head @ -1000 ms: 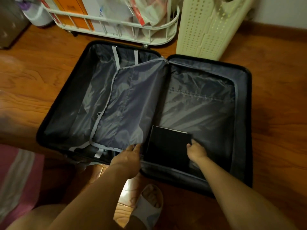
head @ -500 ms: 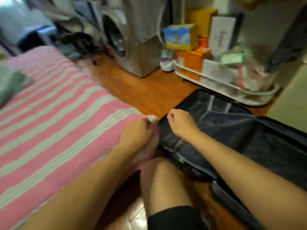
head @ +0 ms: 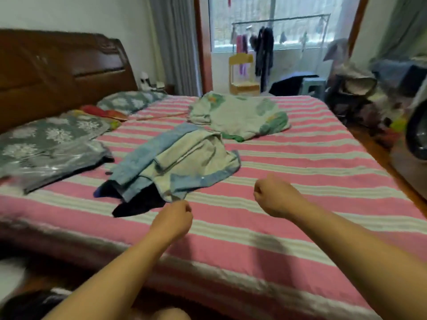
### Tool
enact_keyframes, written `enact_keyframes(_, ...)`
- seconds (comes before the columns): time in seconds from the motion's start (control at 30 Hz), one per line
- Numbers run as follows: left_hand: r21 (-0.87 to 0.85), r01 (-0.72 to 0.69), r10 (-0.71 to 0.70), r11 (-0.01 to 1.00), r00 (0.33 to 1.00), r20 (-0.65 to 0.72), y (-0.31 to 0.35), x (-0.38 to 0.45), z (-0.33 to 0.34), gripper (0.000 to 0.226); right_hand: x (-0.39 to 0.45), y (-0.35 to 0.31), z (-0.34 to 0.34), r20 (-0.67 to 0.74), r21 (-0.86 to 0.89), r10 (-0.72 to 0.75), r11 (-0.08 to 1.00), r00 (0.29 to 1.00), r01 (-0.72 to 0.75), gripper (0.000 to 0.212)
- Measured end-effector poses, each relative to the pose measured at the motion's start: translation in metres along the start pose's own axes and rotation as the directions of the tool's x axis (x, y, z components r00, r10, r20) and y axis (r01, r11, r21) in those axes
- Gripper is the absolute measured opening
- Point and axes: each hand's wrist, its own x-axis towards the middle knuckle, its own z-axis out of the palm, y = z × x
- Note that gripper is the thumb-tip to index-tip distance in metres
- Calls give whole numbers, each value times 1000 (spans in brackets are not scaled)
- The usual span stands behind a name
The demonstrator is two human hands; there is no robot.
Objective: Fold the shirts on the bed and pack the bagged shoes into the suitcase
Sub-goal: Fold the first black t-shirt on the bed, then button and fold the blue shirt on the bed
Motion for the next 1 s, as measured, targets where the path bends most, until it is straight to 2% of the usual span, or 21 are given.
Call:
enact_keyframes(0.13,50,163,-166,985,985,56,-72,15,25,40,40,-37,53,155,7,-78,997,985,78,28)
enact_keyframes(0.27,136,193,-185,972,980,-74,-129,33,31,41,88,-65,87,256,31,-149,989,955,146,36)
enact_keyframes(0.4,194,170,-98,966,937,-334,-150,91,-9,50,155,-91,96,249,69,-158,987,955,145,46)
enact_keyframes(0.5,269,81,51,960,890,-452,-133,153,-36,68,198,-104,97,235,65,-104,994,966,91,48)
enact_keyframes(0.57,280,109,24,954,902,-431,-120,198,-50,87,217,-109,95,240,72,-78,995,968,63,49)
enact_keyframes(0.67,64,324,-295,944,914,-278,-140,260,-68,115,228,-106,90,227,98,-86,993,970,66,51)
enact_keyframes(0.73,37,411,-399,911,901,-171,-157,276,-73,111,228,-96,86,221,117,-76,992,972,50,51)
enact_keyframes(0.77,93,422,-405,902,900,-162,-159,276,-74,93,228,-90,83,223,139,-59,990,973,28,51)
enact_keyframes(0.8,157,408,-369,899,901,-227,-154,274,-75,66,227,-85,79,223,172,-37,985,974,-2,51)
enact_keyframes(0.83,218,372,-284,902,893,-349,-144,272,-75,42,226,-83,73,216,214,-17,976,976,-30,50)
enact_keyframes(0.9,353,229,-6,907,846,-534,-101,252,-69,19,224,-82,59,182,379,43,919,982,-110,45)
enact_keyframes(0.93,421,133,141,897,818,-558,-74,236,-60,16,223,-84,51,196,518,85,837,977,-177,38)
enact_keyframes(1.0,456,-99,372,885,739,-561,-23,203,-29,16,221,-92,34,348,781,92,523,933,-342,26)
